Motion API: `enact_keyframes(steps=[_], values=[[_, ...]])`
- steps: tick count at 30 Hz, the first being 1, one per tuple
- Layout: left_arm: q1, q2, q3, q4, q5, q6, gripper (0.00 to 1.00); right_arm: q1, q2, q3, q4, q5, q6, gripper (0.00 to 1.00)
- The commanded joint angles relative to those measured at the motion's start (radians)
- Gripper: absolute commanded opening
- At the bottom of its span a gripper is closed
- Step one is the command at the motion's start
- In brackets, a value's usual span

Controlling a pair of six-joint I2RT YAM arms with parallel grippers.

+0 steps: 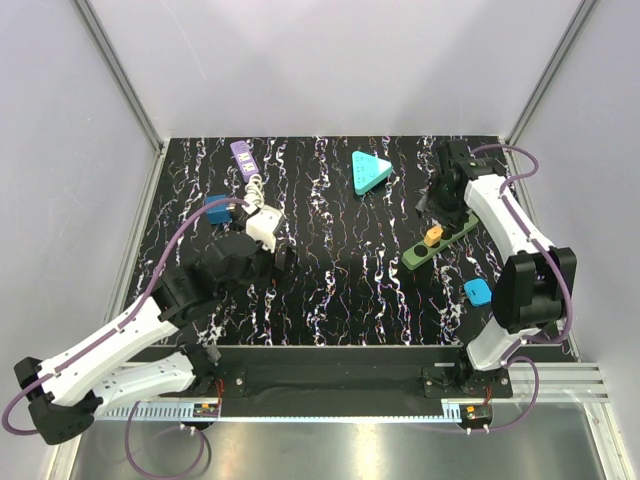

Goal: Insert the plug

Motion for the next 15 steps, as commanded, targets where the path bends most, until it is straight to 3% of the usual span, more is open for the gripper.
enact_keyframes(steps=[1, 8, 15], values=[[0.004, -0.009, -0.004, 0.034, -0.009, 0.017, 0.99, 0.023, -0.059, -0.035, 0.086, -0.169, -0.067, 0.69], [0.006, -0.004, -0.009, 0.035, -0.008, 0.021, 0.99, 0.026, -0.175, -0.156, 0.059, -0.093, 0.008, 0.67], [0.004, 0.004, -0.012, 0.034, -0.022, 0.018, 0.99, -0.134, -0.319, -0.339, -0.039, -0.05, 0.022, 0.66]])
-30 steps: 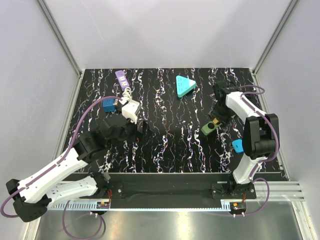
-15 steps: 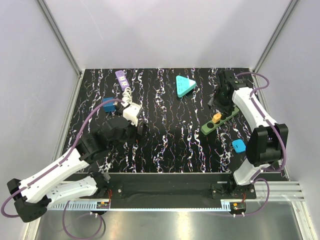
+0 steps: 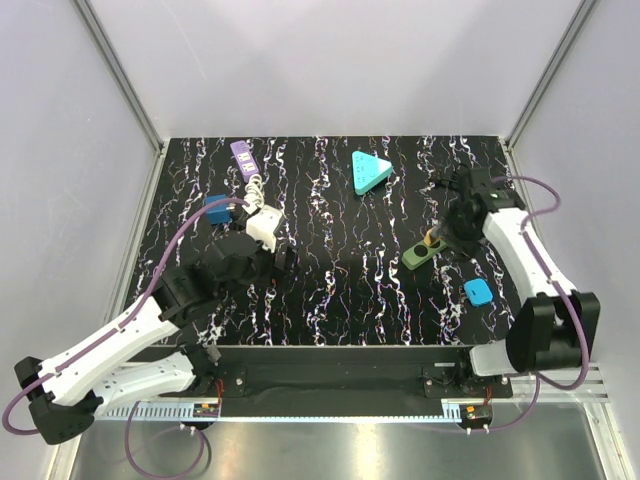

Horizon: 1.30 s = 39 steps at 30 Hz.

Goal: Insert the plug

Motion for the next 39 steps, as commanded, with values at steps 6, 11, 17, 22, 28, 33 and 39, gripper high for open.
enact_keyframes(steps=[6, 11, 17, 22, 28, 33, 39], values=[[0.002, 0.001, -0.008, 0.035, -0.001, 0.016, 0.99, -0.271, -0.131, -0.217, -0.068, 0.068, 0.028, 0.68], [0.003, -0.004, -0.007, 0.034, 0.01, 0.022, 0.99, -0.303, -0.057, -0.237, -0.062, 0.111, 0.051, 0.71], [0.003, -0.013, -0.016, 0.035, 0.014, 0.01, 0.99, -0.32, 0.035, -0.218, 0.0, 0.166, 0.019, 0.73], [0.003, -0.01, -0.017, 0.035, 0.02, 0.013, 0.99, -0.338, 0.076, -0.209, 0.06, 0.16, 0.012, 0.75], [0.003, -0.017, -0.021, 0.034, 0.014, 0.018, 0.99, -0.349, 0.156, -0.229, 0.112, 0.154, 0.019, 0.76], [0.003, -0.017, -0.021, 0.035, 0.006, 0.013, 0.99, -0.355, 0.19, -0.25, 0.15, 0.16, 0.016, 0.76], [0.003, -0.011, -0.019, 0.035, 0.011, -0.005, 0.99, -0.357, 0.196, -0.286, 0.193, 0.148, -0.014, 0.73]])
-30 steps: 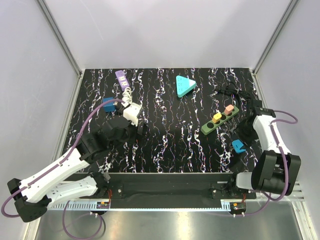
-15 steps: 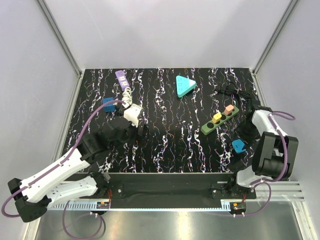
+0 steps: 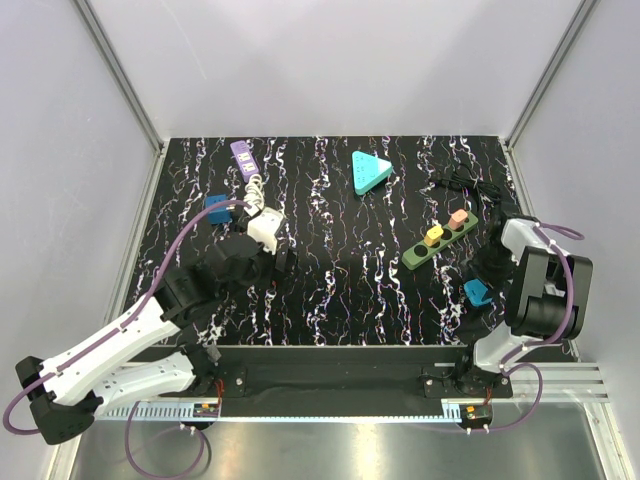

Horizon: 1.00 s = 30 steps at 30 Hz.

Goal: Insert the plug

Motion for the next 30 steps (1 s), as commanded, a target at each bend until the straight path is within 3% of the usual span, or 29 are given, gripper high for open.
enact_keyframes(steps=[1, 3, 10, 13, 24, 30], values=[[0.003, -0.008, -0.003, 0.038, 0.005, -0.014, 0.99, -0.005, -0.003, -0.035, 0.069, 0.013, -0.029, 0.71], [0.003, -0.004, -0.003, 0.038, 0.014, -0.026, 0.99, -0.005, -0.012, -0.047, 0.077, -0.004, -0.044, 0.67], [0.017, 0.014, 0.004, 0.049, 0.072, -0.061, 0.99, 0.001, -0.165, -0.099, 0.094, -0.139, -0.096, 0.38], [0.038, 0.026, 0.013, 0.052, 0.118, -0.077, 0.99, 0.048, -0.231, -0.118, 0.083, -0.223, -0.085, 0.33], [0.179, 0.084, 0.04, 0.066, 0.341, -0.178, 0.99, 0.402, -0.337, -0.162, 0.124, -0.298, 0.083, 0.29], [0.213, 0.095, 0.066, 0.055, 0.343, -0.195, 0.99, 0.527, -0.293, -0.119, 0.163, -0.283, 0.079, 0.33]])
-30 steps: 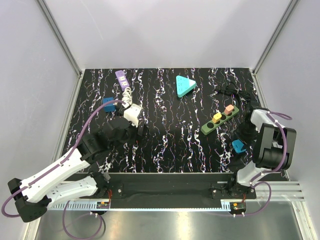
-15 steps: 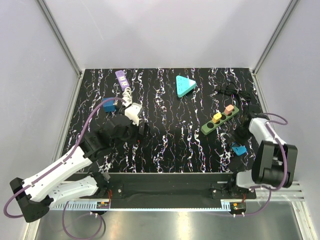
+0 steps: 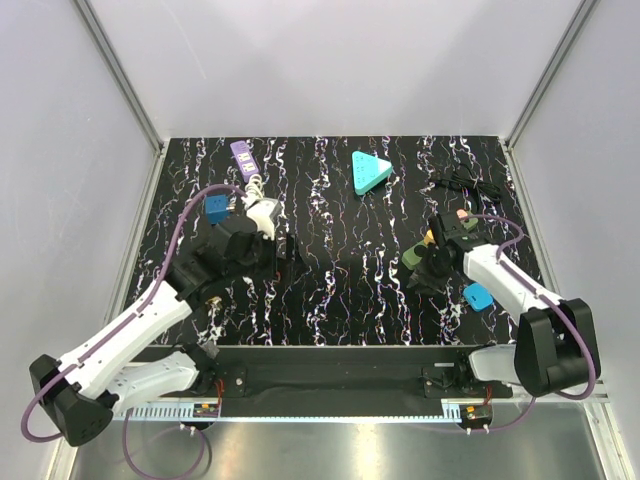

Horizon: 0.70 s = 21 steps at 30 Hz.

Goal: Insert the plug

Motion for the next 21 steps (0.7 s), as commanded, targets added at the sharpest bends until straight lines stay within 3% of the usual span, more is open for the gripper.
enact_keyframes(steps=[1, 5, 8, 10, 11, 14, 17, 21], values=[[0.037, -0.001, 0.066, 0.03, 0.028, -0.022, 0.99, 0.043, 0.033, 0.056, 0.048, -0.011, 0.018, 0.35], [0.167, 0.04, 0.091, -0.033, -0.125, -0.08, 0.99, 0.107, 0.076, 0.103, 0.076, -0.059, -0.014, 0.45], [0.373, 0.122, 0.157, -0.143, -0.294, -0.191, 0.99, 0.12, 0.052, 0.099, 0.132, -0.111, -0.036, 0.52], [0.47, 0.169, 0.165, -0.214, -0.295, -0.254, 0.99, 0.12, 0.021, 0.091, 0.169, -0.133, -0.042, 0.59], [0.567, 0.177, 0.142, -0.237, -0.29, -0.348, 0.99, 0.121, 0.013, 0.088, 0.177, -0.149, -0.055, 0.7], [0.729, 0.197, 0.058, -0.279, -0.223, -0.474, 0.99, 0.121, -0.004, 0.088, 0.198, -0.176, -0.091, 0.84], [0.805, 0.234, 0.008, -0.277, -0.173, -0.525, 0.99, 0.121, -0.005, 0.093, 0.203, -0.195, -0.118, 0.87], [0.811, 0.306, 0.002, -0.257, -0.221, -0.538, 0.99, 0.121, 0.002, 0.108, 0.214, -0.222, -0.143, 0.91]])
